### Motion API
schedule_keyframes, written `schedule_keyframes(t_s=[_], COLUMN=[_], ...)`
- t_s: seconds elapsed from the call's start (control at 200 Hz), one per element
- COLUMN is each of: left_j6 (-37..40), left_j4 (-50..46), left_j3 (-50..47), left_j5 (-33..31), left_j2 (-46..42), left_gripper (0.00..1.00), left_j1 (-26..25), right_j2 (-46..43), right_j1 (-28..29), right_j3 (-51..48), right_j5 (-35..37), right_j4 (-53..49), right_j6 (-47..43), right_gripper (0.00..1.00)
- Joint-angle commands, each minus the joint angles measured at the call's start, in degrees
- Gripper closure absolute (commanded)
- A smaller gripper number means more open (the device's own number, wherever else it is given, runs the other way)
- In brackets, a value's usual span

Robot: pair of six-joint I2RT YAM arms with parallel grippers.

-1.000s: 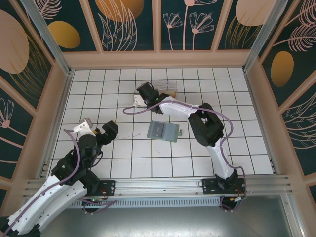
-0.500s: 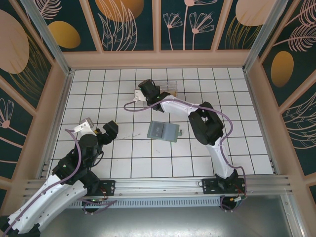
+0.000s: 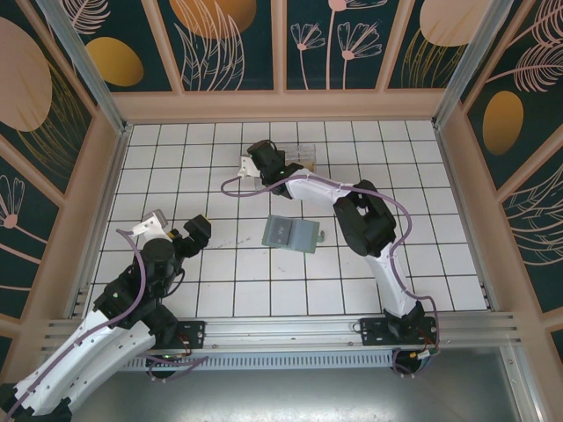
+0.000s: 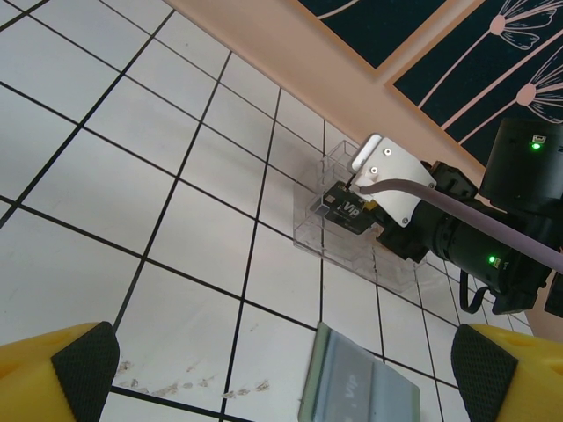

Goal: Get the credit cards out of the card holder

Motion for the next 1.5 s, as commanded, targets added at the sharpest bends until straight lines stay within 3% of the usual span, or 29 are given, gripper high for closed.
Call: schedule_keyframes(t_s=[0.0, 0.31, 0.621, 0.841, 1.051, 1.296, 1.496], left_j6=[0.96, 0.96, 1.29, 1.46, 2.37, 4.27, 5.41], left_j4=[0.75, 1.14, 2.67, 6.23, 11.14, 18.68, 26.07], left_j3=[-0.30, -0.30, 0.05, 0.14, 0.05, 1.84, 3.48], left_j5=[-0.14, 0.56, 2.28, 4.93, 10.25, 20.24, 26.21], left_j2=[0.03, 0.33, 2.34, 6.98, 12.53, 27.89, 39.62], left_gripper=[0.02, 0.02, 0.01, 0.02, 0.02, 0.18, 0.36], left_j1=[0.30, 0.26, 0.27, 0.26, 0.27, 0.30, 0.41], right_j2=[2.06, -0.94, -10.40, -20.09, -28.60, -43.32, -55.13], right_j1=[-0.48, -0.18, 0.45, 0.92, 1.01, 1.06, 0.83], right_j3=[1.81, 2.74, 0.90, -10.01, -21.16, -40.09, -55.83], right_j5=[0.22, -0.86, -3.08, -7.09, -12.18, -24.32, -24.92], right_j4=[0.53, -2.33, -9.23, -5.76, -3.26, 2.94, 7.44], right_j6=[1.24, 5.73, 21.12, 29.89, 43.66, 65.00, 82.73], right_gripper=[0.74, 0.73, 0.75, 0.74, 0.74, 0.77, 0.76])
